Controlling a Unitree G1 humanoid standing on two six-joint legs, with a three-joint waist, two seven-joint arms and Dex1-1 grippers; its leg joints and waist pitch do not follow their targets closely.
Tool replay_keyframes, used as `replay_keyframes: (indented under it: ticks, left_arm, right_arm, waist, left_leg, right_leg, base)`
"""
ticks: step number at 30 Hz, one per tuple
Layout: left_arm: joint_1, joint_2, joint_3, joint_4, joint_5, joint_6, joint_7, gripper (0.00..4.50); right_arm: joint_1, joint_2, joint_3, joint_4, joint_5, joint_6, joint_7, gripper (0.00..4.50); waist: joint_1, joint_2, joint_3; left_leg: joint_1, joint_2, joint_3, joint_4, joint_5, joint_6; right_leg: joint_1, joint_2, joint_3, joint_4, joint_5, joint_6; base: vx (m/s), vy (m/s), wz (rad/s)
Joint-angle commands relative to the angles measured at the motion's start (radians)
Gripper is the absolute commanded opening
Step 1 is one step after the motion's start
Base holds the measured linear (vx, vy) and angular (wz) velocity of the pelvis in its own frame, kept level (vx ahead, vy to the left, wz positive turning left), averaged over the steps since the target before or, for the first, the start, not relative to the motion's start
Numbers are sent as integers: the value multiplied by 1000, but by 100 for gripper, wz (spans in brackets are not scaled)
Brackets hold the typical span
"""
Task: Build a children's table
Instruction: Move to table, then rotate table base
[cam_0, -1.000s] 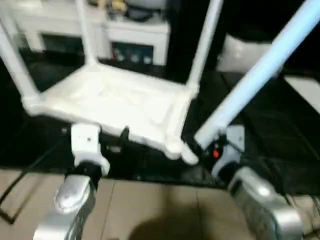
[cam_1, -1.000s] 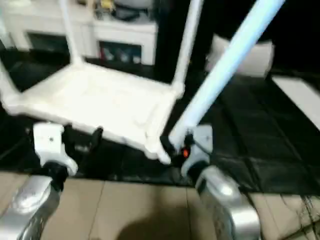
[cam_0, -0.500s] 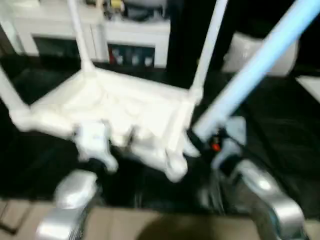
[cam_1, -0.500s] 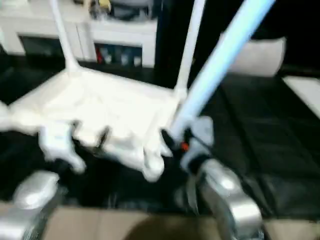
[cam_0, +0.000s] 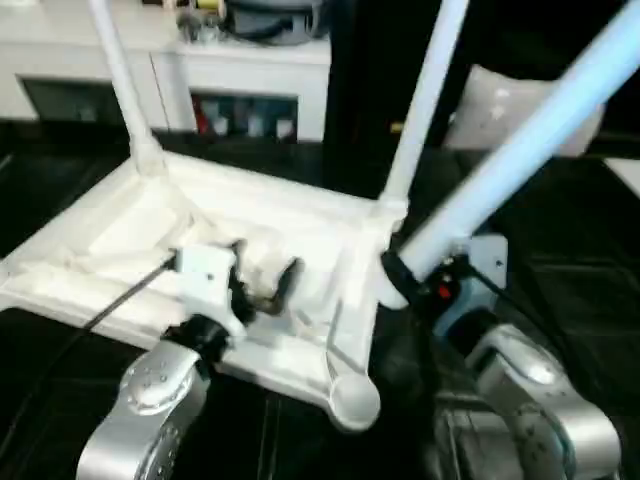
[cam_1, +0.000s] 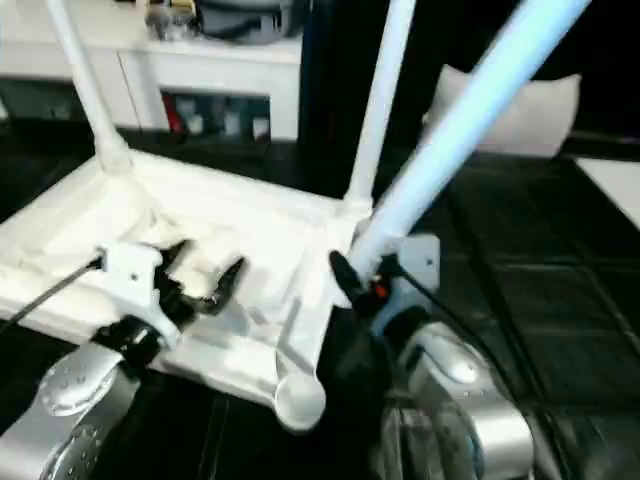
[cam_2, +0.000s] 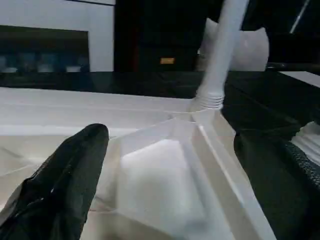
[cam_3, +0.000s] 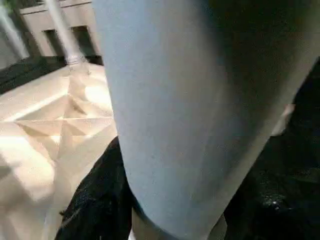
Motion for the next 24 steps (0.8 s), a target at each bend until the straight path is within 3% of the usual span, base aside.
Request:
replay_keyframes:
  ticks: [1, 2, 3, 4, 5, 8, 11, 12, 15, 17, 18, 19, 22, 24]
  left_arm:
    - [-13, 50, -7, -6, -33, 16, -92, 450]
    - [-14, 62, -11, -7, -40, 21, -112, 450]
    - [-18, 103, -27, -8, -55, 32, -177, 450]
    - [-18, 122, -35, -8, -61, 35, -206, 450]
    - [-20, 153, -52, -6, -60, 31, -248, 450]
    - [-30, 240, -96, 3, -74, 36, -377, 450]
    - [-73, 323, -142, 42, -58, 22, -495, 450]
    - [-107, 360, -161, 78, -39, -2, -552, 413]
    - [-171, 428, -204, 163, 15, -51, -662, 393]
    - [-191, 450, -221, 187, 33, -72, -700, 377]
    - [-196, 457, -226, 192, 35, -76, -712, 365]
    - [-241, 483, -255, 228, 45, -92, -780, 359]
    - [-293, 505, -287, 276, 64, -118, -843, 336]
    - [-331, 514, -315, 324, 90, -157, -882, 320]
  right_arm:
    - [-25, 10, 0, -6, 35, 4, 6, 193]
    - [-27, 8, 1, -6, 35, 0, 9, 193]
    - [-32, -6, 4, -1, 22, -26, 17, 193]
    - [-32, -14, 6, 0, 13, -40, 21, 193]
    - [-34, -19, 2, 3, 19, -37, 30, 193]
    - [-43, -42, -1, 24, 15, -47, 59, 193]
    - [-53, -89, 17, 36, -3, -26, 89, 193]
    - [-59, -115, 22, 35, 14, 1, 118, 193]
    - [-57, -170, 28, 42, 38, 0, 196, 193]
    - [-52, -189, 30, 45, 43, -12, 221, 193]
    - [-49, -196, 31, 45, 44, -16, 230, 193]
    - [-37, -230, 31, 47, 51, -24, 272, 193]
    - [-25, -264, 35, 50, 44, -38, 303, 193]
    - [-12, -284, 36, 46, 36, -52, 315, 193]
  waist:
    - [7, 24, -45]
    - [7, 29, -33]
    - [6, 31, -30]
    - [7, 30, -20]
    - [9, 32, -11]
    - [6, 32, 0]
    - [2, 34, -2]
    - [3, 32, -2]
    - [8, 32, -2]
    - [7, 33, -3]
    - [9, 40, -5]
    - [9, 35, -4]
    - [12, 43, -5]
    - [12, 43, -9]
  left_leg:
    - [-9, 24, 1, -61, 381, -17]
    - [4, 40, -1, -76, 308, -55]
    - [11, 46, -2, -81, 259, -68]
    - [16, 50, 1, -92, 155, -83]
    - [15, 51, 3, -102, 63, -87]
    - [12, 53, -1, -119, -86, -69]
    - [12, 54, 3, -119, -83, -54]
    - [14, 51, 4, -118, -81, -48]
    - [14, 49, 11, -117, -81, -25]
    - [7, 53, 10, -119, -73, -30]
    - [8, 53, 9, -119, -69, -33]
    - [10, 55, 10, -120, -70, -30]
    - [11, 56, 13, -119, -62, -32]
    - [7, 56, 12, -117, -40, -33]
  right_leg:
    - [88, -35, 28, -24, 867, -139]
    - [72, -41, 22, -42, 605, -151]
    - [68, -44, 21, -50, 488, -158]
    - [62, -50, 25, -64, 295, -165]
    - [63, -57, 30, -74, 158, -161]
    - [66, -71, 38, -93, -103, -143]
    - [62, -72, 41, -99, -134, -150]
    - [60, -69, 41, -102, -139, -145]
    - [56, -68, 45, -109, -178, -142]
    - [60, -72, 44, -108, -184, -152]
    - [60, -74, 44, -107, -178, -157]
    - [57, -72, 43, -109, -176, -163]
    - [53, -68, 39, -106, -147, -178]
    - [59, -69, 38, -101, -104, -191]
  base:
    - [0, 0, 0]
    - [0, 0, 0]
    - [0, 0, 0]
    - [0, 0, 0]
    - [0, 0, 0]
    - [-96, -15, -2]
    - [-70, -19, -1]
    - [-60, -23, 0]
    - [-37, -18, 0]
    - [0, 0, 0]
    - [0, 0, 0]
    - [0, 0, 0]
    - [0, 0, 0]
    - [0, 0, 0]
